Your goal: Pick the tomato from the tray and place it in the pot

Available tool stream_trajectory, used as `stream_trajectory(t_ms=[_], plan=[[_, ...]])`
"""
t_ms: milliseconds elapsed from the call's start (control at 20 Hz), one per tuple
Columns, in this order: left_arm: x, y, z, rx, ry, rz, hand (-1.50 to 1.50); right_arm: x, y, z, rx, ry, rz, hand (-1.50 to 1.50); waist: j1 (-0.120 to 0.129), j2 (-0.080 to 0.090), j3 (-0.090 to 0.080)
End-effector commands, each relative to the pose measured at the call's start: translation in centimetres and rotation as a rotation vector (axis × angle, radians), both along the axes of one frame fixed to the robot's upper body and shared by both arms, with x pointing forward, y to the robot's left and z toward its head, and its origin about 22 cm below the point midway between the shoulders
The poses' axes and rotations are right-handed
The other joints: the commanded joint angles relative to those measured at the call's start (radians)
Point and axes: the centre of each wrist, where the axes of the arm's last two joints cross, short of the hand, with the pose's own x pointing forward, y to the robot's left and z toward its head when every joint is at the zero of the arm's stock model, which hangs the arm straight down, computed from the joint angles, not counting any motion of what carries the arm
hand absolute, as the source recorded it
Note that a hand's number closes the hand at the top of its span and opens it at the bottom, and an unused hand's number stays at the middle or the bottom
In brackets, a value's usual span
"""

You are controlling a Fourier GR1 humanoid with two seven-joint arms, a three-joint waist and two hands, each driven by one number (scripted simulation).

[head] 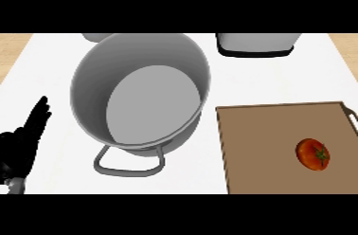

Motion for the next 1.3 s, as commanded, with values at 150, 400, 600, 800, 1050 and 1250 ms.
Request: stream_trajectory(t_ms=[150,400,600,800,1050,1250], plan=[[0.1,-0.4,0.8,-0.002,-0.008,-0.022,0.00,2.4,0.5,5.1,-0.223,0.357,0.103,-1.50,0.017,0.002,0.000],[0.3,-1.2,0.3,0.004,0.001,-0.021,0.00,4.6,5.0,6.1,-0.264,0.543,0.196,-1.50,0.023,0.004,0.000],[1.3,-0.7,0.2,-0.005,-0.010,-0.025,0.00,7.3,5.3,6.5,-0.264,0.596,0.223,-1.50,0.021,0.005,0.001],[-0.6,-0.9,0.1,0.002,-0.005,-0.014,0.00,8.0,7.8,6.1,-0.283,0.623,0.255,-1.50,0.017,0.001,0.002],[2.2,-1.3,-0.2,-0.004,0.012,-0.012,0.00,9.2,10.2,5.4,-0.333,0.665,0.210,-1.50,0.009,0.003,0.001],[-0.3,0.3,-0.4,0.002,0.008,-0.017,0.00,8.3,8.4,3.5,-0.341,0.685,0.208,-1.50,0.006,0.000,0.002]])
